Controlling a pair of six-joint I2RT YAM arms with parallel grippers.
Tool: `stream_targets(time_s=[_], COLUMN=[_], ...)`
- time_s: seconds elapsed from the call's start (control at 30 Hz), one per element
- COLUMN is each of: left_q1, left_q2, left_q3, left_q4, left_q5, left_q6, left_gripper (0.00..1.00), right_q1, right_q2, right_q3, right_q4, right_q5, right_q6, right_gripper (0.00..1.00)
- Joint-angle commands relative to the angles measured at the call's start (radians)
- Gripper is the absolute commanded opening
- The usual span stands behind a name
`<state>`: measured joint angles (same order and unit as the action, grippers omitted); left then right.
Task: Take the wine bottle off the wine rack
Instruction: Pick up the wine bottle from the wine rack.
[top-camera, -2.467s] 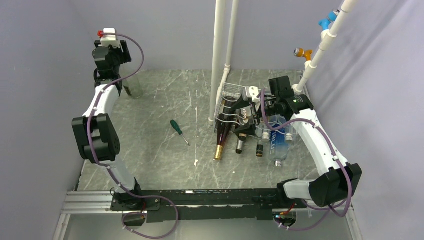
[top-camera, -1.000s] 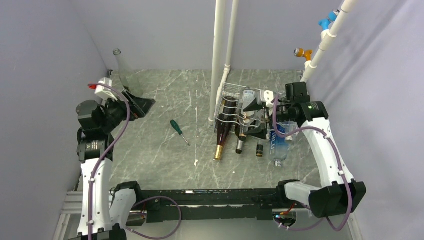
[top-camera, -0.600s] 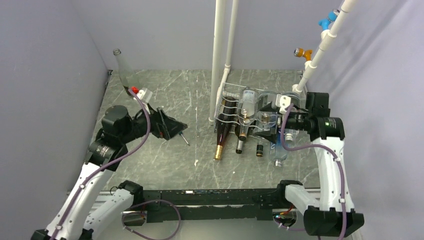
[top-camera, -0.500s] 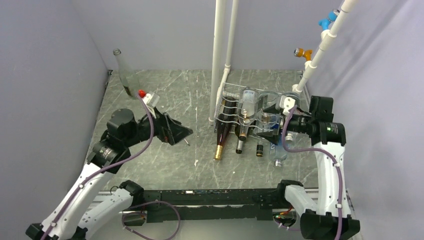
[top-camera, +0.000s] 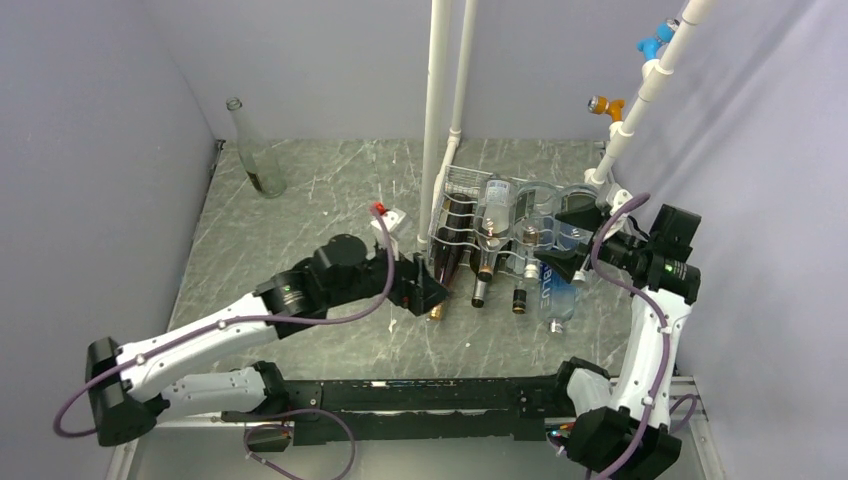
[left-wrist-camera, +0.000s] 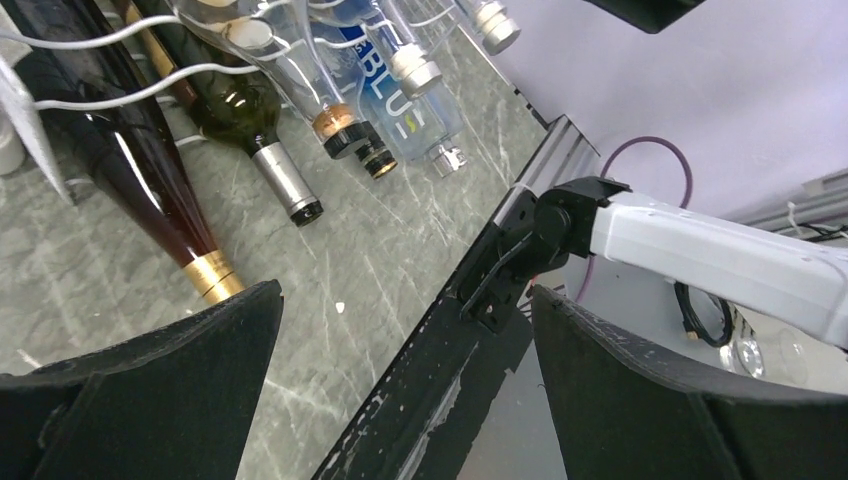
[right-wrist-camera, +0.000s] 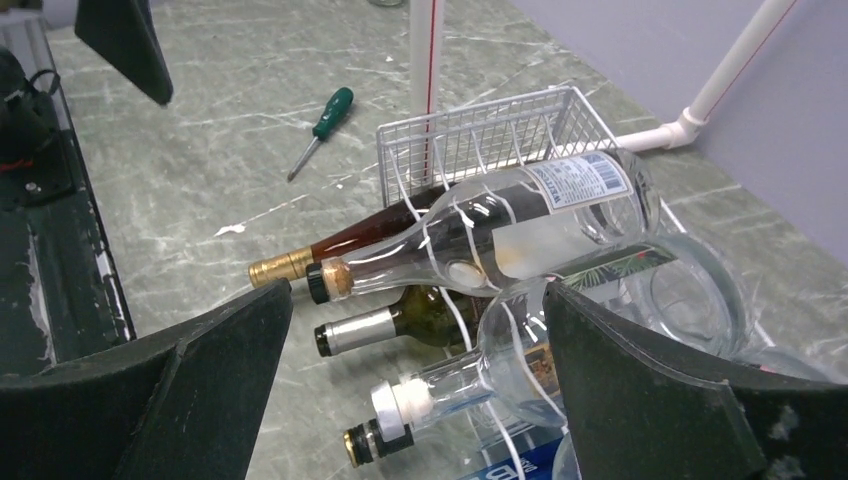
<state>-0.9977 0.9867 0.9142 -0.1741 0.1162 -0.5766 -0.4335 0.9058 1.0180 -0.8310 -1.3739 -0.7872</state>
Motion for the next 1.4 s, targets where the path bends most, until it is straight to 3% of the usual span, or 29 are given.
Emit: stream_targets(time_s=[0.0, 0.23, 0.67, 1.07, 1.27, 1.37], left_q1=[-0.064, -0.101, -0.108, -0.119, -0.112, -0.098], left_q2=[0.086, 0.203, 0.394, 0.576, 0.530, 0.540], left_q3=[0.035, 0.108, 0.255, 0.458, 0.428, 0.465], left_q4=[0.140, 0.145, 0.110, -0.065, 0.000, -0.056], left_q5=[-0.151, -0.254, -0.282, -0.378, -0.348, -0.359], left_q6=[-0.047, -0.055, -0.092, -0.059, 0.148, 0.140], left_gripper=[1.00, 1.00, 1.00, 0.92, 0.96, 0.95], right_q1=[-0.034, -0.038, -0.040, -0.070, -0.068, -0.066], right_q2=[0.015, -0.026, -0.064, -0.045, -0.034, -0.017], right_q3=[-0.035, -0.065, -0.110, -0.147, -0.139, -0.081], right_q4=[0.068, 0.103, 0.258, 0.338, 0.234, 0.082], right_q5=[-0.090, -0.039, 0.044, 0.033, -0.058, -0.058], right_q6=[0.038, 0.101, 0.287, 0.375, 0.210, 0.065], right_gripper=[1.00, 1.00, 1.00, 1.00, 1.00, 1.00])
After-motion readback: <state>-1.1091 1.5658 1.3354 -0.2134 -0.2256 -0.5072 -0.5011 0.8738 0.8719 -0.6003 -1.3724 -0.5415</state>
